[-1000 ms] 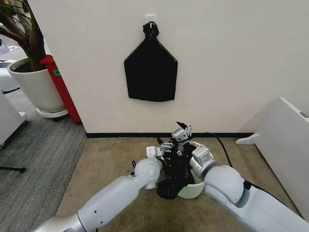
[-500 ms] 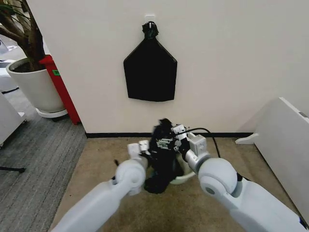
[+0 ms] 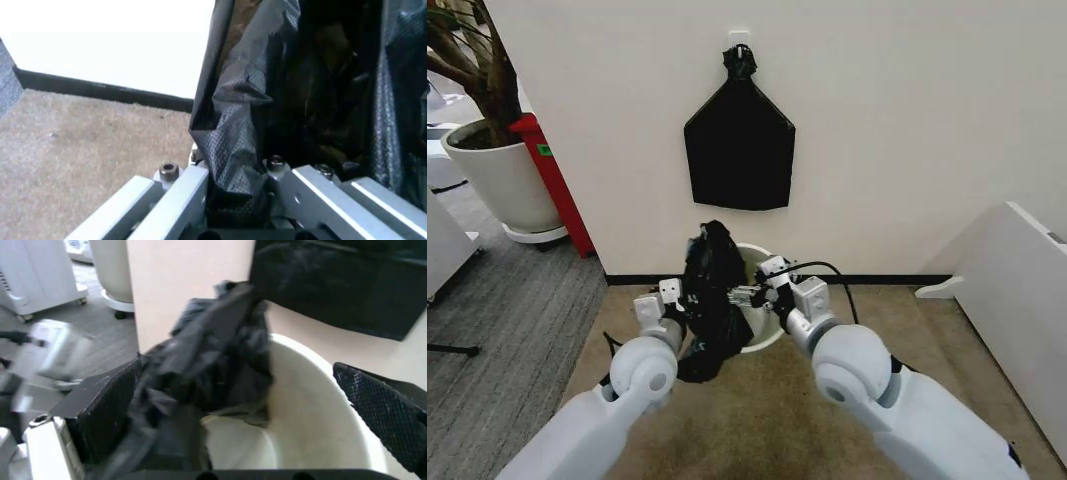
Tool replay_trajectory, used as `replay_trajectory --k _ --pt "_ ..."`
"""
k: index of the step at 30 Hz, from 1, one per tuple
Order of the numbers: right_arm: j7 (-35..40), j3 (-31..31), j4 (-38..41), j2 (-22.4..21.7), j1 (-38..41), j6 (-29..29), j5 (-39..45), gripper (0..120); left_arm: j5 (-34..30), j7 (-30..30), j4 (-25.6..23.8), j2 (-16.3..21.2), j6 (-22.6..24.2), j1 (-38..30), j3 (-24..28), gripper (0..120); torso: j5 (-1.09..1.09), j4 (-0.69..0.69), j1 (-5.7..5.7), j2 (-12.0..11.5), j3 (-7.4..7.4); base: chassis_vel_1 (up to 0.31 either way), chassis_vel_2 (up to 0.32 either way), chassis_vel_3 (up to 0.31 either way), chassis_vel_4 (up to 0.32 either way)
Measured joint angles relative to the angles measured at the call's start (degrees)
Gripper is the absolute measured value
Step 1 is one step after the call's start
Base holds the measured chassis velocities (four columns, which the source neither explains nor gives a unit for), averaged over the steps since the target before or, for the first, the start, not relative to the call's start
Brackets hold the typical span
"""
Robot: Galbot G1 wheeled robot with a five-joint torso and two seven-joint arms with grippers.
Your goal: Place the garbage bag over the trash bin.
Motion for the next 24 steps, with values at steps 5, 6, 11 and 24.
replay_trajectory --k 5,6,11,24 --pt "-3.39 -0.85 -2.93 1.83 0.48 1.16 -0.48 100 0.17 1.01 2.79 -1.78 -0.81 -1.06 0.70 1 0.01 0.00 0.00 0.00 0.00 0.000 0.000 0.000 0.000" --pt "-3.93 -0.93 -3.39 1.84 0.51 1.30 -0.69 100 0.17 1.06 3.12 -2.00 -0.87 -1.19 0.79 1 0.01 0.00 0.00 0.00 0.00 0.000 0.000 0.000 0.000" --pt "-5.91 -1.12 -5.34 1.79 0.04 2.32 -1.87 100 0.18 1.15 4.10 -2.78 -1.35 -1.91 1.54 1 0.02 0.01 0.00 0.00 0.00 0.000 0.000 0.000 0.000" --pt "-10.73 -0.58 -8.85 0.90 -2.14 6.12 -7.19 100 -0.38 1.11 4.28 -3.60 -1.64 -2.77 2.65 1 0.03 0.00 0.00 0.00 0.00 0.000 0.000 0.000 0.000"
